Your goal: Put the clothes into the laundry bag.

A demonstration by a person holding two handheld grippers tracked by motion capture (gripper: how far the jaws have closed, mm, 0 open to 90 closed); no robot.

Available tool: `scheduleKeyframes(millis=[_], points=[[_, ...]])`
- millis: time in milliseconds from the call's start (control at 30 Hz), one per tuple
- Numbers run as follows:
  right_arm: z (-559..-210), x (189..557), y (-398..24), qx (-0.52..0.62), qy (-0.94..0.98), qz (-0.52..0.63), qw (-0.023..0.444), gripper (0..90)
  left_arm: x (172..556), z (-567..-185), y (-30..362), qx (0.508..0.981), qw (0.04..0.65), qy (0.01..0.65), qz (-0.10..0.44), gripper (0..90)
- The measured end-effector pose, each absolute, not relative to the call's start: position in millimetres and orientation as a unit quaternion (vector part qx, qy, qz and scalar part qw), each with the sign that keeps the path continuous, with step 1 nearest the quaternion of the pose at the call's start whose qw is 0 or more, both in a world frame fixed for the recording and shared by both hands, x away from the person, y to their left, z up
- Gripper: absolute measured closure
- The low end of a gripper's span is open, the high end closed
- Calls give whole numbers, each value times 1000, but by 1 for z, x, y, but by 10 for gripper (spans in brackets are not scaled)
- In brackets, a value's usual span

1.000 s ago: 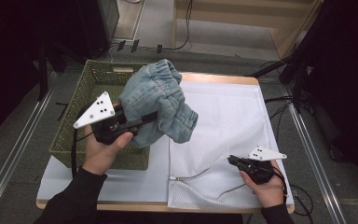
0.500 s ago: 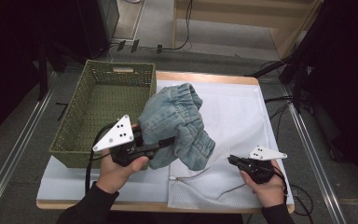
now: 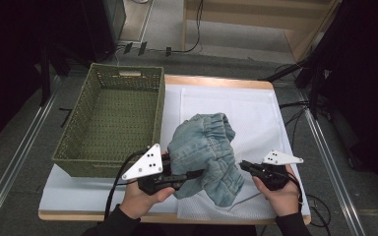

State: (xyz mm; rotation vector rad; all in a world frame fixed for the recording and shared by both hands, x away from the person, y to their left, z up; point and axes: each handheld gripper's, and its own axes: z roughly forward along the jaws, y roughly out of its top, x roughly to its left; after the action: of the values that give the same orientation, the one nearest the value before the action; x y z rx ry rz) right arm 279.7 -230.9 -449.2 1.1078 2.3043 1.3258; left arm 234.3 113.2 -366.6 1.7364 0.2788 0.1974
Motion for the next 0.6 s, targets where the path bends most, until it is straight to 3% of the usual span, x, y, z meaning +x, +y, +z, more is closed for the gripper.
scheduleKeyframes(millis=[600], points=[[-445,303,-243,429,750,486,132,900,224,-396,91,777,626,65,25,666]])
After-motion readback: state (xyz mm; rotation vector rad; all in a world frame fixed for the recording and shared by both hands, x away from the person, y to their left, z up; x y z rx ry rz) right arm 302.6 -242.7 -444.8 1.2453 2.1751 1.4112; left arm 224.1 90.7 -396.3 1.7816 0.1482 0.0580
